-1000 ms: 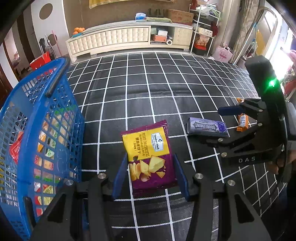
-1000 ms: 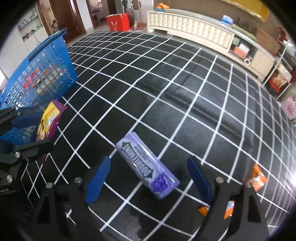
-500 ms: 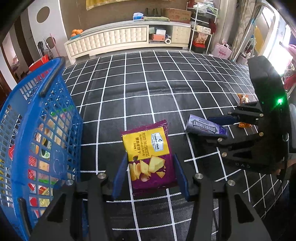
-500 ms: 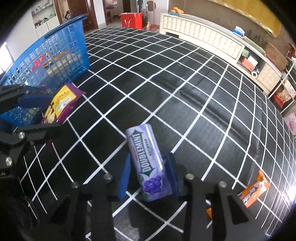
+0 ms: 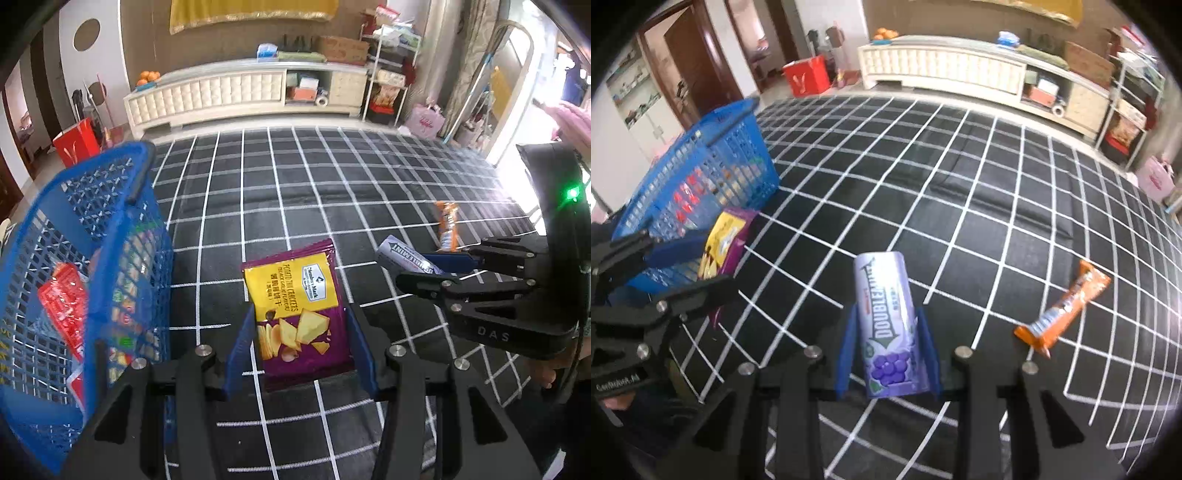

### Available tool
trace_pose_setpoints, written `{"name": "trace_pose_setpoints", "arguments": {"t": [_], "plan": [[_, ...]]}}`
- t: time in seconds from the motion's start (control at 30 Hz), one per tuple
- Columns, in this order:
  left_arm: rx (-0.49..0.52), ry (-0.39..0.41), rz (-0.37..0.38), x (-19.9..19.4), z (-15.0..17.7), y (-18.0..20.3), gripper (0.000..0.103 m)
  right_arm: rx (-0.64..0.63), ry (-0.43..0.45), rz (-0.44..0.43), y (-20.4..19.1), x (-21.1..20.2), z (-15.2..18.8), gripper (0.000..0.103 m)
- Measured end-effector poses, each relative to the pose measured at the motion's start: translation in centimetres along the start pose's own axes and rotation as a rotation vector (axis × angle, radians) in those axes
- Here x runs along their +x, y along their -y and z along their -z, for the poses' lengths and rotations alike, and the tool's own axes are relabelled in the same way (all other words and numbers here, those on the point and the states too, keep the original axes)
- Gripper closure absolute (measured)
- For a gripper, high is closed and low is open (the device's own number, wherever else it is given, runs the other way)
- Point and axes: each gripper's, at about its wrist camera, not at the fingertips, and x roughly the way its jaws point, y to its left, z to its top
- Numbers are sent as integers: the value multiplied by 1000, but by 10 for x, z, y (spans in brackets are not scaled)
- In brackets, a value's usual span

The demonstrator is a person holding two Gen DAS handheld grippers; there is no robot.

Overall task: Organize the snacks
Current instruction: 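Carry the chips bag and gum box over the blue basket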

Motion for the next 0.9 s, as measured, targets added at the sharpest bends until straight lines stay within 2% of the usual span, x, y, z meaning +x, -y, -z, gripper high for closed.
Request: {"name": "trace_pose_setpoints", "arguments": {"t": [0.27, 0.47, 0.63, 0.9], "plan": [[16, 76, 51, -53, 0, -16, 56, 22, 97, 36, -39, -52, -6, 66], [25, 126, 39, -90, -2, -44, 56, 66, 138, 25, -64, -75, -19, 66], [0, 130, 47, -109, -10, -78, 56, 68, 176, -18, -87, -81, -31, 66], [-54, 116, -8, -126, -17, -138, 56, 5, 192, -59, -126, -73, -56, 66]]}}
